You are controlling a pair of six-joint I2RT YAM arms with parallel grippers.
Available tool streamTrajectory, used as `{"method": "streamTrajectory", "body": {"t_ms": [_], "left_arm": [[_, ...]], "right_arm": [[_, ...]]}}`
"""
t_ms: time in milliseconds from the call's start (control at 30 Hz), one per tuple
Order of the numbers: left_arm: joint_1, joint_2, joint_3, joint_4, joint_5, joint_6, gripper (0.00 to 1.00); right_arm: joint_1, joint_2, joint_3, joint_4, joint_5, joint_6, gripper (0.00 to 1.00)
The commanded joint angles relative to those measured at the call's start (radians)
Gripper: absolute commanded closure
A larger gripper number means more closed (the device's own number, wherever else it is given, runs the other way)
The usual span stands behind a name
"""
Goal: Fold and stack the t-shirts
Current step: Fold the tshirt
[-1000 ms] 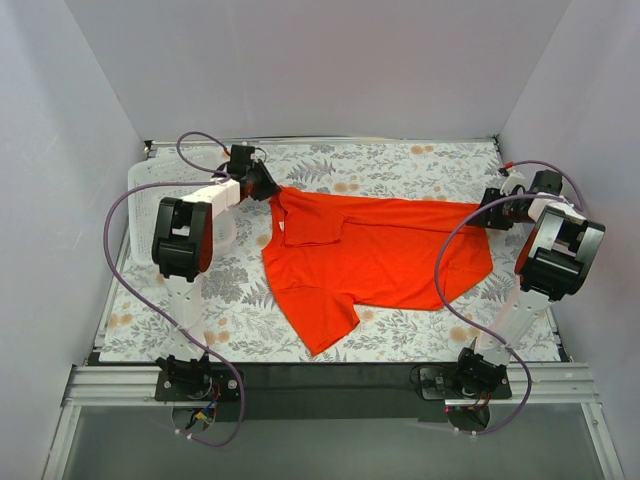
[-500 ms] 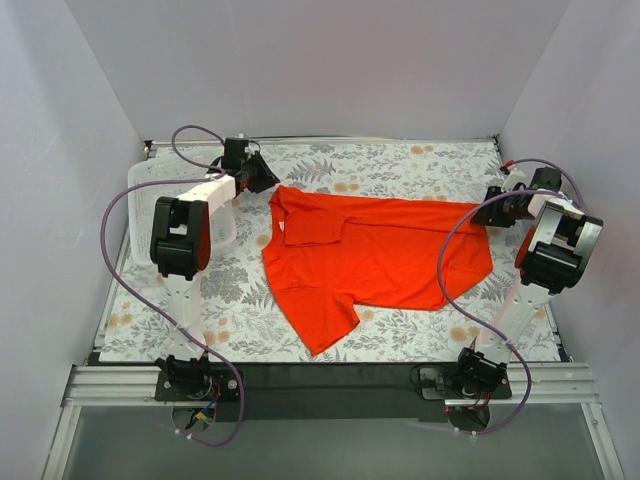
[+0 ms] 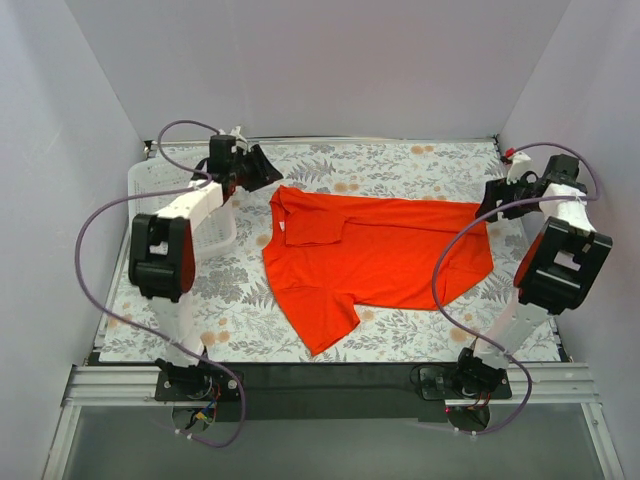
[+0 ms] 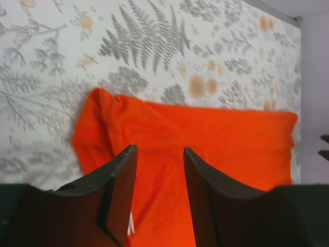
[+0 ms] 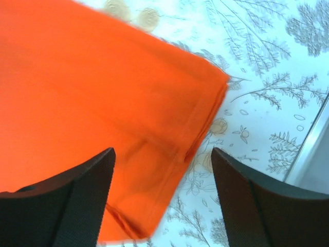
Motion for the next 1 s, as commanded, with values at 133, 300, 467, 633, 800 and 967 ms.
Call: {"method": "streamTrajectory", "body": {"t_ms": [133, 300, 467, 633, 800, 967], "left_arm": [[-0.020, -0.585, -0.375, 0.051, 0.122, 0.088, 0.43], [-0.045, -0.860, -0.526, -0.171, 0.027, 0.222, 0.38], [-0.048, -1.066, -0.708, -0.192, -0.024, 0.246, 0.37], [-0.051, -1.198, -0.843, -0.153, -0.096, 0.242, 0.35], [-0.051, -1.219, -0.860, -0.145, -0.114, 0.242, 0.35], [-0.051, -1.221, -0.863, -0.142, -0.117, 0.239, 0.35]], "right_arm": [[0.059, -0.218, -0.195, -0.476, -0.107, -0.808, 0.29], [0.093, -0.255, -0.327, -0.398, -0.018, -0.652, 0.42], [0.145, -0.328, -0.432, -0.196, 0.077, -0.498, 0.42], [0.205, -0.328, -0.467, -0.068, 0.172, -0.380, 0.42], [0.214, -0.300, -0.441, -0.022, 0.209, -0.325, 0.42], [0.233, -0.265, -0.433, -0.018, 0.215, -0.316, 0.45]]}}
